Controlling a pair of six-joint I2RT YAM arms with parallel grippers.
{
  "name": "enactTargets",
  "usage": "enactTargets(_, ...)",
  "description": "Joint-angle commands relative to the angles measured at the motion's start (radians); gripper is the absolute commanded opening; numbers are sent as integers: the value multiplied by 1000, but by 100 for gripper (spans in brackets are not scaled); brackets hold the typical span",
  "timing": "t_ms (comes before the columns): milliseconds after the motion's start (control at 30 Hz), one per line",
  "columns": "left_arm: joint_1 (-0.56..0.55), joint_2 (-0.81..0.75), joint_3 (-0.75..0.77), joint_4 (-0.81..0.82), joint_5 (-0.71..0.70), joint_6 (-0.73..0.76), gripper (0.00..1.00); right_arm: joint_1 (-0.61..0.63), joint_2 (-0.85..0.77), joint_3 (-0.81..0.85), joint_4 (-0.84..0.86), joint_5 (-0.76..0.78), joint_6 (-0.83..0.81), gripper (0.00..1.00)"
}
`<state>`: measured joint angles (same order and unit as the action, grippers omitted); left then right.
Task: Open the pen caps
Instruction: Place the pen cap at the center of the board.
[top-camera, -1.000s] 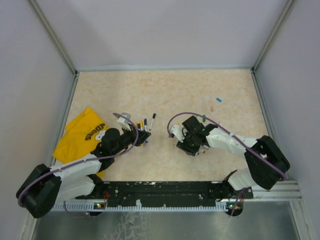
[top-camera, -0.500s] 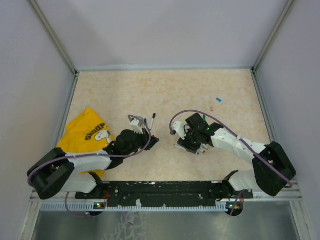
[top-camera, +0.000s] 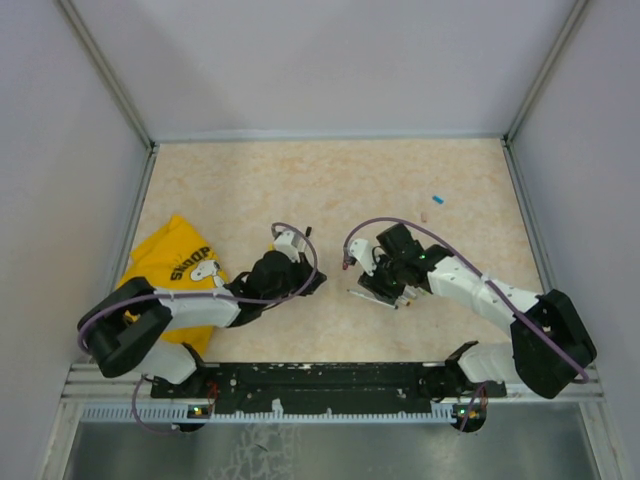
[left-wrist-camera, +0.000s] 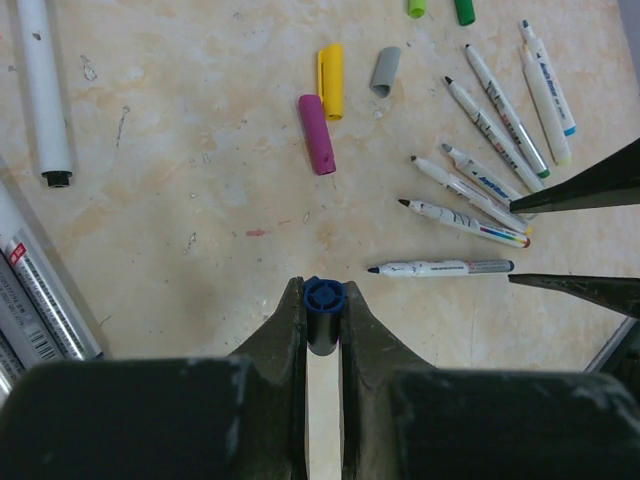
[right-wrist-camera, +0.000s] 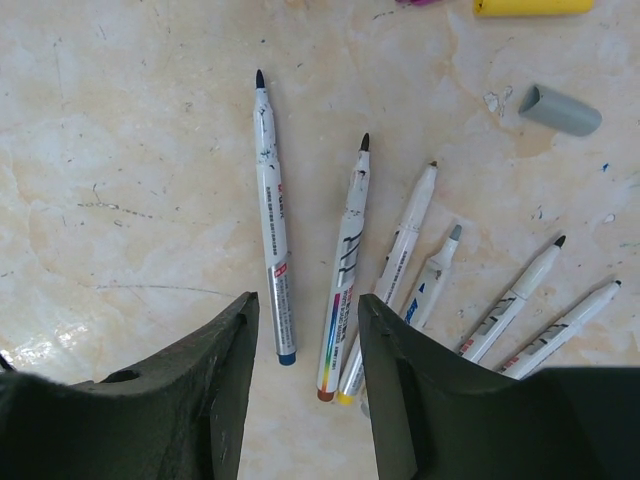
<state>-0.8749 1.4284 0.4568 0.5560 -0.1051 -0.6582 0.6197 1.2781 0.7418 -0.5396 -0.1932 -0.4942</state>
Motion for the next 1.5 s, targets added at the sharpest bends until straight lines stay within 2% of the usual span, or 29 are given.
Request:
enactTargets(0, -6, 46, 75, -92, -31, -21, 0, -9, -32, 45, 18, -7, -9, 45)
enactTargets(567, -9, 218, 279, -275, -16, 16, 0, -20, -30, 42, 21, -2, -8, 45)
enactTargets(867, -7, 306, 393, -372, -68, 34, 4, -26, -33, 41, 23, -5, -6, 45)
enactTargets(1000, -7, 324, 417, -401, -96, 29, 11, -26, -34, 41, 21, -4, -6, 45)
enactTargets(1100, -8, 339, 434, -430, -108, 20, 27, -26, -37, 41, 23, -4, -6, 45)
enactTargets(1200, -7, 349, 446, -447, -113, 16, 35, -28, -38, 42, 22, -5, -6, 45)
enactTargets(1467, -7, 345, 448, -459, -128, 7, 38, -32, -41, 41, 21, -11, -6, 45)
